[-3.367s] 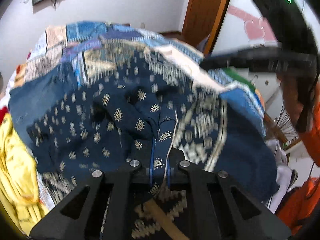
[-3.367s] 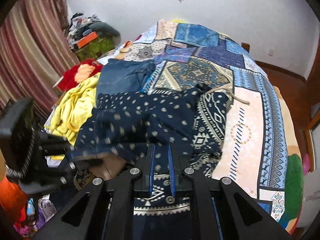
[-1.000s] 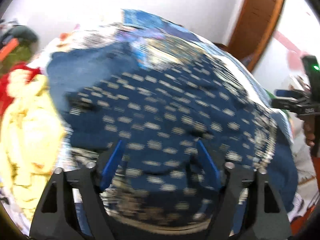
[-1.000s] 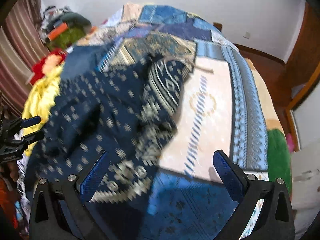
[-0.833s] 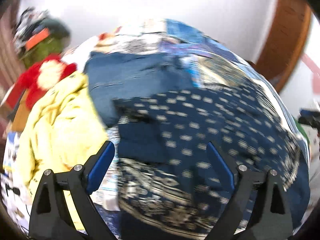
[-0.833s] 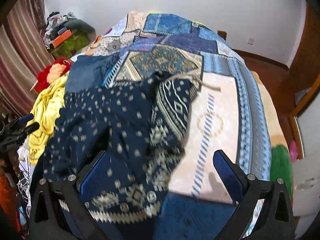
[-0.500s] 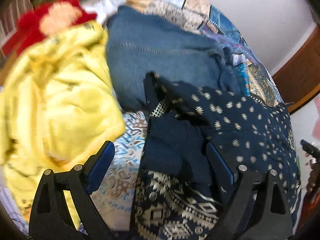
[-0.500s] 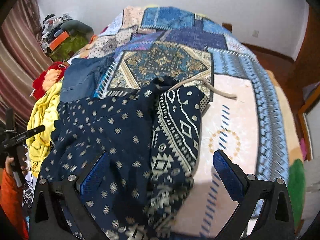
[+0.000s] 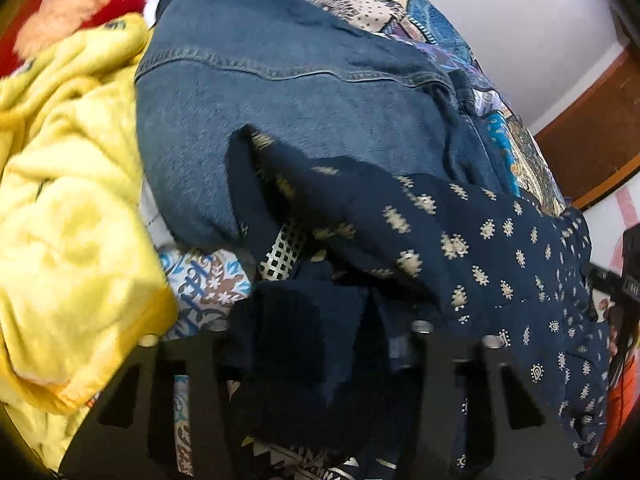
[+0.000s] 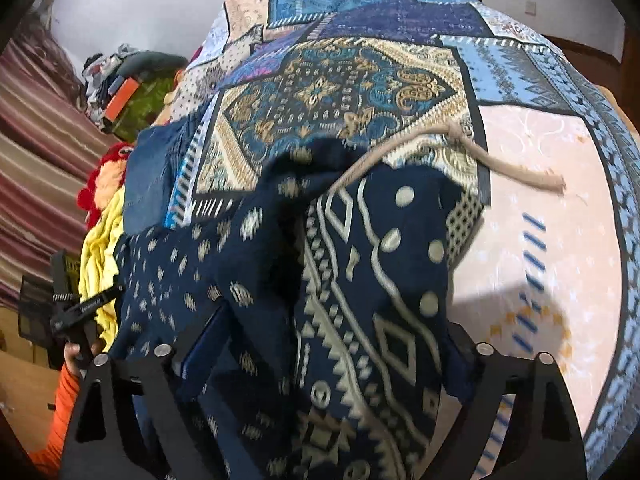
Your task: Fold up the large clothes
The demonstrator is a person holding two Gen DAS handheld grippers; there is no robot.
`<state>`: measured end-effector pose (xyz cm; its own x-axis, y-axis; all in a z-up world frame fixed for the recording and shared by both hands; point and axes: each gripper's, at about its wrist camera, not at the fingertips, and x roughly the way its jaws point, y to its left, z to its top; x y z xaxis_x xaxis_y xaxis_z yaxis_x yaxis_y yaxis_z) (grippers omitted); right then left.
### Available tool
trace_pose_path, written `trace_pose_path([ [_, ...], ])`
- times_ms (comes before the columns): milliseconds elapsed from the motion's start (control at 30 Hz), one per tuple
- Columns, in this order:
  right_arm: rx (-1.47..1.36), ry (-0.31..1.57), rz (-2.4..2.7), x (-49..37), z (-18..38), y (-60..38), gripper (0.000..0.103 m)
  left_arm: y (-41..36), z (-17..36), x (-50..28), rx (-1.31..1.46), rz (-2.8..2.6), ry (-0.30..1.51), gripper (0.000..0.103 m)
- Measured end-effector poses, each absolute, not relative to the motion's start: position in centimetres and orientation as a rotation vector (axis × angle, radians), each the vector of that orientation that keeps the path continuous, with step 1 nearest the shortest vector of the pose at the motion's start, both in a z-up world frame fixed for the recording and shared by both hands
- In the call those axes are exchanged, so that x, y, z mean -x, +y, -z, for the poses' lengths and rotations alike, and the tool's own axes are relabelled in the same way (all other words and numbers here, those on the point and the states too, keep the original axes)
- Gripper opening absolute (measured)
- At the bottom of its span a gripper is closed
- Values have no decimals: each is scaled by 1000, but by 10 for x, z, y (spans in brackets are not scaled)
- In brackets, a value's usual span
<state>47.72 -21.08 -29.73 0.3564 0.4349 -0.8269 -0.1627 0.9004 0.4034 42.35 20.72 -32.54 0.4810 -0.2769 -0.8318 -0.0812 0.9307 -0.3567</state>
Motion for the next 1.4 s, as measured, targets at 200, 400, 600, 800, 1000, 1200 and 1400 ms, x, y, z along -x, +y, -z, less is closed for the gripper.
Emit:
trace_pose_path([
  [200, -224, 1096, -413, -479, 284, -206, 21, 182, 306, -417, 234, 94, 1030, 18],
  [400, -128, 947, -431, -466, 233, -187, 14, 171, 251, -399, 135, 53, 915, 17],
  [600, -87, 832, -479, -469, 182, -165, 11, 173, 188, -388, 120, 59, 801, 16],
  [800, -3, 719, -468, -493, 142, -135, 11, 187, 158, -414, 109, 19, 716, 16],
  [1000, 19, 700, -415, -553, 139, -119, 11, 206, 162, -472, 120, -27, 705, 16],
  [1200, 64, 764, -327, -614, 192, -107, 11, 220, 211, -538, 119, -66, 810, 17],
  [1400, 94, 818, -243, -646, 250, -123, 11, 238, 271, -572, 154, -83, 923, 19],
])
